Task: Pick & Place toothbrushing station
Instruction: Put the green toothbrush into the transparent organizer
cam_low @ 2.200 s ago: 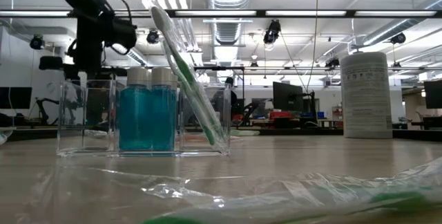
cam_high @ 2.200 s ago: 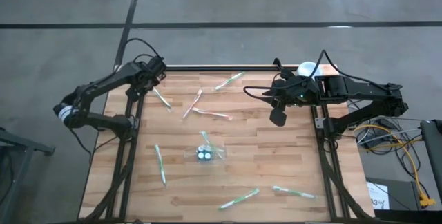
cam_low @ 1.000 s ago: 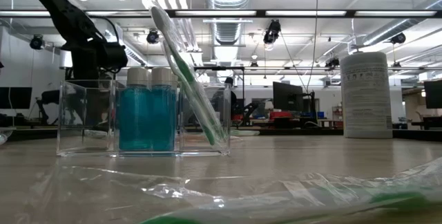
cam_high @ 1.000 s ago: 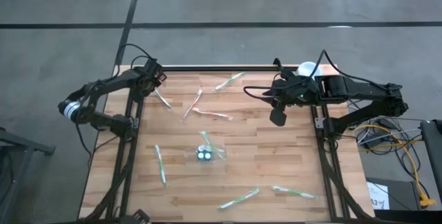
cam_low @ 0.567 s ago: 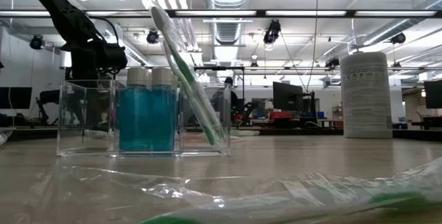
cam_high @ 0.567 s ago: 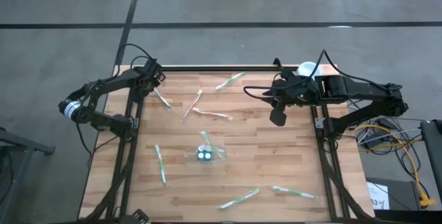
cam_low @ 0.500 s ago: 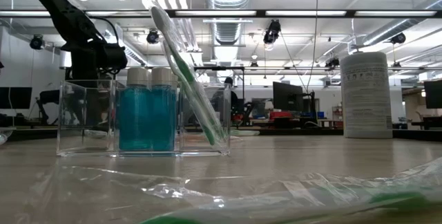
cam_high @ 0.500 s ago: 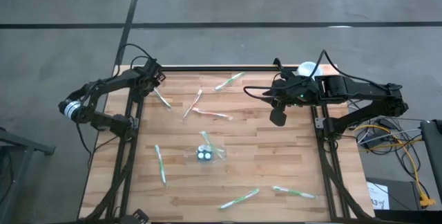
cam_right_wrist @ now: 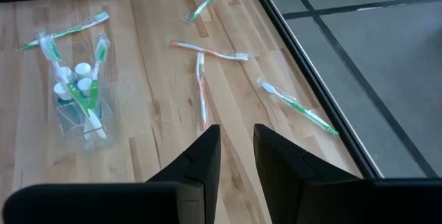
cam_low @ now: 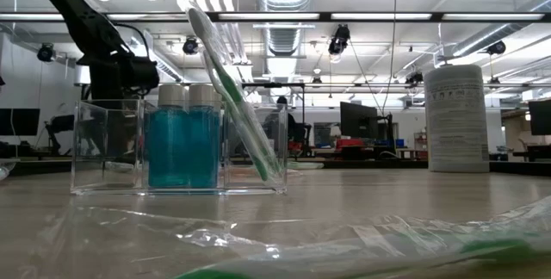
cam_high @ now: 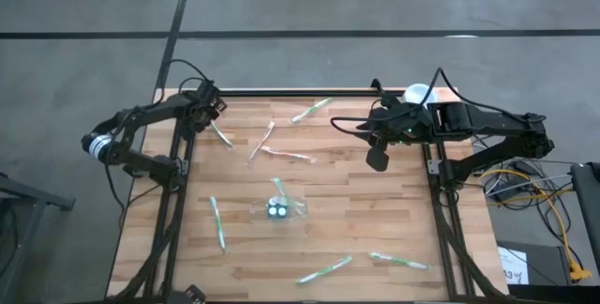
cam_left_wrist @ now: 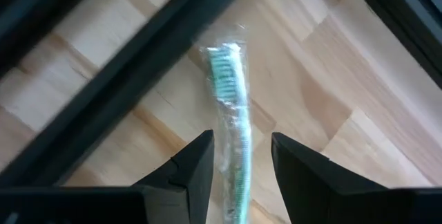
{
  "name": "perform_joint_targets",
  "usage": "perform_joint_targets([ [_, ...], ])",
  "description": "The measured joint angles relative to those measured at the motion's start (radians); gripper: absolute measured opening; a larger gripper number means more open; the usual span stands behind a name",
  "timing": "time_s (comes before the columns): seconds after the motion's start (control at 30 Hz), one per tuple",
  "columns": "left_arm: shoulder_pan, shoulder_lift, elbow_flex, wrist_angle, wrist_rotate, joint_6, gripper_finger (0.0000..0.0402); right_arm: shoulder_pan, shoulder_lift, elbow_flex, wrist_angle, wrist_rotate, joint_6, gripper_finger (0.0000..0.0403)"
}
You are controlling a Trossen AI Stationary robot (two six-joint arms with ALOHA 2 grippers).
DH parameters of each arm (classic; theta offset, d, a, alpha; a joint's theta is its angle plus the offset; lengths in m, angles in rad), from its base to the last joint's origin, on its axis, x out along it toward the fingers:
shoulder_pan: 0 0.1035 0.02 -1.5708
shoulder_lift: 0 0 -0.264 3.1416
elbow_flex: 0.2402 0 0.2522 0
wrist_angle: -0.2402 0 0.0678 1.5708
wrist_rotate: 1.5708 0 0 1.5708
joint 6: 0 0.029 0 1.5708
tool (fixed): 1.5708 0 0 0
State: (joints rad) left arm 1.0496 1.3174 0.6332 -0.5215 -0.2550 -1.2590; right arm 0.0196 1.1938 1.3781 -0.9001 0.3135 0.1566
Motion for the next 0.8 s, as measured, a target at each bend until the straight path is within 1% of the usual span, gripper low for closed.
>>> perform_joint_targets([
  [0.13,0.000,0.034,0.000,0.013,0.035,-0.004,0.0149,0.000,0.000,0.000,0.000,0.000,0.000,0.0082],
  [0.27,0.000,0.063,0.000,0.015,0.045,-0.022,0.0149,0.000,0.000,0.000,0.000,0.000,0.000,0.0082],
  [0.57,0.000,0.071,0.001,0.015,0.046,-0.004,0.0146,0.000,0.000,0.000,0.000,0.000,0.000,0.0082],
  [0.67,0.000,0.071,0.001,0.010,0.047,-0.002,0.0130,0.000,0.000,0.000,0.000,0.000,0.000,0.0082],
  [0.8,0.000,0.071,0.001,-0.004,0.047,-0.004,0.0089,0.000,0.000,0.000,0.000,0.000,0.000,0.0082],
])
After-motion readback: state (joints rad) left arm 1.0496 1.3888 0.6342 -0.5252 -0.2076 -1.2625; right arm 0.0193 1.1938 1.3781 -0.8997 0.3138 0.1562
